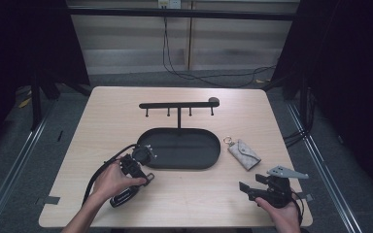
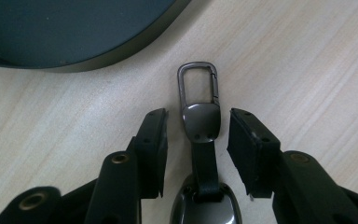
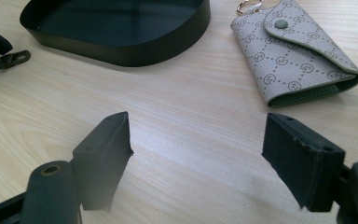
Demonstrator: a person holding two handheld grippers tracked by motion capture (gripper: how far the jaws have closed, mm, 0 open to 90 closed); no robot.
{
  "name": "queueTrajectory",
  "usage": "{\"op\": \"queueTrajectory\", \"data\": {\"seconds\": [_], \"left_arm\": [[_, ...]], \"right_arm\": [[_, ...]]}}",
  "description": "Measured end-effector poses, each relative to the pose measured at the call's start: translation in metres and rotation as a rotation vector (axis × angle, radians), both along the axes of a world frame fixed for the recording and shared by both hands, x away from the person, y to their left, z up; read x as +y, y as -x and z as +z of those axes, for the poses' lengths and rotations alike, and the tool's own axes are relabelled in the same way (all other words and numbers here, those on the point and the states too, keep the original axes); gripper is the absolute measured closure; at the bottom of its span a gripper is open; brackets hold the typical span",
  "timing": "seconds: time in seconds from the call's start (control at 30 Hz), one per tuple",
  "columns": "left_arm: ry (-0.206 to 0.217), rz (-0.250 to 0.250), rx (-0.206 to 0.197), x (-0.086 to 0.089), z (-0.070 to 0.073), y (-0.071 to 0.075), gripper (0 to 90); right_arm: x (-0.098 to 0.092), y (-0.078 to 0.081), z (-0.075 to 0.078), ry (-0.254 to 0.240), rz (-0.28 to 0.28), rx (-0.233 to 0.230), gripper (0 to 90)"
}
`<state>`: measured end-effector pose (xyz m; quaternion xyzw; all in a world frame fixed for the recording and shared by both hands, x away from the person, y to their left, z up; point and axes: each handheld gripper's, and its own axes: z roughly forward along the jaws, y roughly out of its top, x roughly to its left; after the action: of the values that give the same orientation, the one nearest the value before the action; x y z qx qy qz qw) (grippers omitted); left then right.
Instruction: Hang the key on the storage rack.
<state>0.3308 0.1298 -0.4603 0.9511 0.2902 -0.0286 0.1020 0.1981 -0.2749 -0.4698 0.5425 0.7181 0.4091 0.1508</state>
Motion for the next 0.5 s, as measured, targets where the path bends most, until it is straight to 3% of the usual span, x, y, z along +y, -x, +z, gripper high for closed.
{"op": "queueTrajectory", "data": {"seconds": [0.23, 0.33, 0.47, 0.5], "left_arm": [[-0.007, -0.014, -0.002, -0.004, -0.004, -0.003, 64.5], [-0.024, -0.025, -0.010, -0.007, -0.004, -0.002, 65.2], [-0.079, -0.053, -0.031, -0.015, -0.004, 0.001, 65.6], [-0.076, -0.039, -0.032, -0.016, -0.005, 0.002, 66.0]], "right_arm": [[0.000, 0.000, 0.000, -0.001, -0.005, -0.004, 23.0], [0.000, 0.000, 0.000, -0.002, -0.005, -0.004, 22.8], [0.000, 0.000, 0.000, -0.002, -0.003, -0.001, 22.7], [0.000, 0.000, 0.000, -0.002, -0.003, -0.001, 22.6]]}}
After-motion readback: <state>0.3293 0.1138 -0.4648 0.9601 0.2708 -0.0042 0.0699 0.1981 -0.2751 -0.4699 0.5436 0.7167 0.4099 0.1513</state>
